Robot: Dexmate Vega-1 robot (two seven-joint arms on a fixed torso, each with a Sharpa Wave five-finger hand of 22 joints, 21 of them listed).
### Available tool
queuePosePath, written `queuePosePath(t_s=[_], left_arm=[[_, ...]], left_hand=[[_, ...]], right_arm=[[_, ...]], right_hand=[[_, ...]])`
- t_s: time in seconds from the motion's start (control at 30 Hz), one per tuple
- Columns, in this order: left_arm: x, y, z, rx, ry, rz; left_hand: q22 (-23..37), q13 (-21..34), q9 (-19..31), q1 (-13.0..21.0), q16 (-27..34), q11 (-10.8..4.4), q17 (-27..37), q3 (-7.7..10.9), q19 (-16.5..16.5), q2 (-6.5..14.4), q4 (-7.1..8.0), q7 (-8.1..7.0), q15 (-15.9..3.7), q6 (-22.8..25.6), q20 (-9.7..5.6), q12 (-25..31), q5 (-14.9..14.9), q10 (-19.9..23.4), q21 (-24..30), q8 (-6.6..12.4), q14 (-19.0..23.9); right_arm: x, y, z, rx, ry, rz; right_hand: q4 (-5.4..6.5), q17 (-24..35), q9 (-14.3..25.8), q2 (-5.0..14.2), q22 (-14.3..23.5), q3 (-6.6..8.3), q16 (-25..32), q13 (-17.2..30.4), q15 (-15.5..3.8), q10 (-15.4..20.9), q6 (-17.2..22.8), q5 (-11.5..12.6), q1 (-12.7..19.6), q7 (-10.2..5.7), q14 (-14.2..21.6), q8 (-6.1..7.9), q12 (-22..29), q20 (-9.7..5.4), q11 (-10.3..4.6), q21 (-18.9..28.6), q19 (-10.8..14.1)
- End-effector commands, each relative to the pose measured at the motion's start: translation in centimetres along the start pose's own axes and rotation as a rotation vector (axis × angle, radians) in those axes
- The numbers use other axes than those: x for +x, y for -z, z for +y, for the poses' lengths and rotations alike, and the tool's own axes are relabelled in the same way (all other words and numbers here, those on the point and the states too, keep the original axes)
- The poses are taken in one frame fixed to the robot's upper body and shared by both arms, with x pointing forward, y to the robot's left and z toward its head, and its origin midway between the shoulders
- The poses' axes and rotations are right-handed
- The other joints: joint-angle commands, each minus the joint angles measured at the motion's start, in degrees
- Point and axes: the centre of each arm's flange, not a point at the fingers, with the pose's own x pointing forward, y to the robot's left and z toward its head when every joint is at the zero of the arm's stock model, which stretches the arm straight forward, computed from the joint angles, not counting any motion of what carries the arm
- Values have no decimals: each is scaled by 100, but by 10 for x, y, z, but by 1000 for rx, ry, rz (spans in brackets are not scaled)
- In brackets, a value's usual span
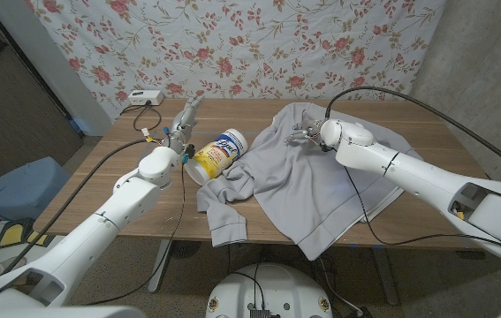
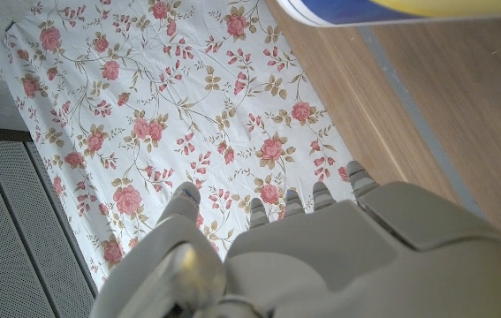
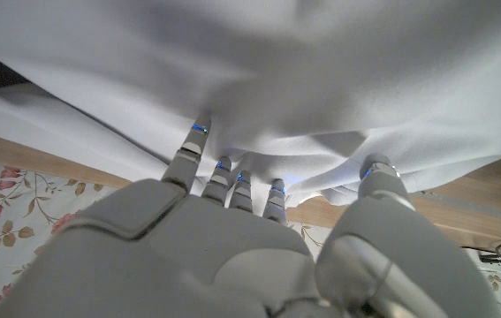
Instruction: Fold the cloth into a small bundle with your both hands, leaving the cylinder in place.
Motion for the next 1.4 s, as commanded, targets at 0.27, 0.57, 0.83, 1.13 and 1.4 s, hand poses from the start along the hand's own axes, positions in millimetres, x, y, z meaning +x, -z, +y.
queuePosePath(t_s=[0.27, 0.57, 0.83, 1.13, 1.4], left_arm=[[2, 3, 4, -25, 11, -9], [2, 4, 8, -36, 12, -14], [4, 5, 11, -37, 17, -13], [8, 6, 14, -32, 25, -12], [13, 6, 14, -28, 42, -7]], left_hand=[[15, 17, 7, -132, 7, 2, 34, -25, -306, -7, 22, 77, 0, 13, 4, -4, 2, -99, -29, 14, -285], [19, 17, 6, -209, 5, 52, 37, -46, -299, 7, 64, 108, -25, 8, -27, -3, 11, -103, -37, 14, -304], [20, 16, 5, -261, 0, 69, 33, -55, -299, 24, 93, 121, -58, -1, -78, -9, 21, -121, -48, 11, -326], [19, 14, 4, -284, -1, 48, 26, -54, -302, 36, 100, 152, -62, -32, -79, -9, 27, -133, -64, 5, -334], [18, 14, 4, -274, -8, 68, 22, -44, -283, 37, 83, 155, -29, -53, -65, -20, 26, -170, -68, 4, -357]], right_arm=[[7, -4, 6, -9, 28, 5], [6, -3, 9, 10, 158, -40], [-1, -3, 7, 51, 312, -111], [-17, 8, -9, 265, 474, -208], [-30, 22, -29, 435, 540, -303]], right_hand=[[-181, 263, 26, 673, 99, 394, 680, 80, -620, 1232, 777, 234, 1617, 28, 2070, 168, 298, -680, -96, 606, 1794], [-221, 2078, 229, 914, 415, 345, 2777, 552, -1437, 3299, 2967, 113, 4397, 672, 4665, 632, 1517, -1471, -159, 1864, 3035], [-115, 3206, 813, 1288, 679, 255, 3296, 1596, -1524, 4602, 4764, -241, 5443, 838, 5683, 1701, 3027, -1782, -131, 2850, 3169], [-123, 3452, 844, 1274, 777, 242, 3315, 1874, -1544, 4655, 4932, -320, 5660, 895, 5878, 1804, 3284, -1892, -95, 3150, 3177], [-94, 3556, 840, 1267, 820, 221, 3288, 1962, -1538, 4625, 4935, -343, 5706, 902, 5912, 1807, 3349, -1915, -90, 3273, 3113]])
